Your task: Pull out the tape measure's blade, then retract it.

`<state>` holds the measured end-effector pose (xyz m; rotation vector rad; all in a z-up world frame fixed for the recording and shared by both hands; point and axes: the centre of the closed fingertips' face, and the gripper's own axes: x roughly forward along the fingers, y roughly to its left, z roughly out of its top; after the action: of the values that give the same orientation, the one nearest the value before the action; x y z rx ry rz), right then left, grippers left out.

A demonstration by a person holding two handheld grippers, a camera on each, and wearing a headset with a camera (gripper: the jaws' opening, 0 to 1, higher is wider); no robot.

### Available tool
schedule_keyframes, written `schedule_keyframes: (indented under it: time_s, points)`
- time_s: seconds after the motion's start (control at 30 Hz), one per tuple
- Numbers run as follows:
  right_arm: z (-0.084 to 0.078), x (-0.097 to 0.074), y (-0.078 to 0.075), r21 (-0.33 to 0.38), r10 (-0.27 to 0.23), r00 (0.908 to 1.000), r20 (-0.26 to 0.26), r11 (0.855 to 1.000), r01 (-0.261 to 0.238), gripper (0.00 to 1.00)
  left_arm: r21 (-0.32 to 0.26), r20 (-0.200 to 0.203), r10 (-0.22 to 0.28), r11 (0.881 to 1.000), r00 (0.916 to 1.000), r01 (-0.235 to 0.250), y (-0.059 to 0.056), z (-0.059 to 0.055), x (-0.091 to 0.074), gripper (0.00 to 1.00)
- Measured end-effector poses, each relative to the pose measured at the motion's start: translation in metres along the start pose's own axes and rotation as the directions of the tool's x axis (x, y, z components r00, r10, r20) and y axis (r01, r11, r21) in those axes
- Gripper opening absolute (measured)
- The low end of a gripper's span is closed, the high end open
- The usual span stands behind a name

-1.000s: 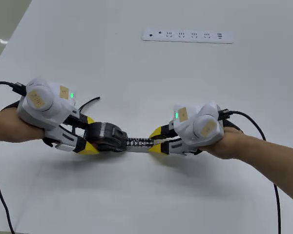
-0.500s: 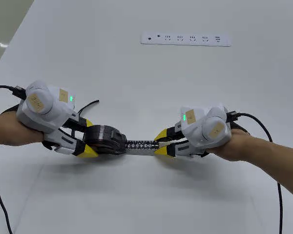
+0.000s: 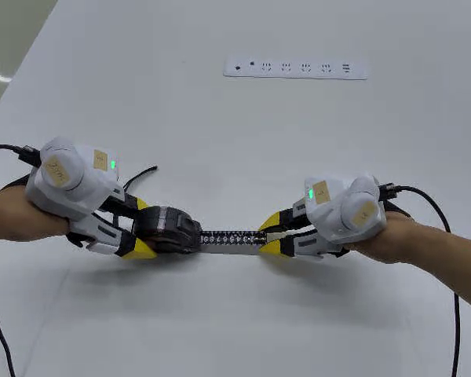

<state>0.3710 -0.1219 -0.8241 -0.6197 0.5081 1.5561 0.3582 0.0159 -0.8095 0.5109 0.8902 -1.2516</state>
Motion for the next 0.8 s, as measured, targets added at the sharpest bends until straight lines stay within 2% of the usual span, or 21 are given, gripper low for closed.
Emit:
schedule_keyframes:
  time_s: [0.8]
  points:
    - [-0.023,-0.022,0.002,0.005,-0.003,0.9999,-0.01,1.0,0.003,0.11,-0.008,-0.005,-0.001,1.0,1.0,0.001,-0.001,-0.002,0.001,0.31]
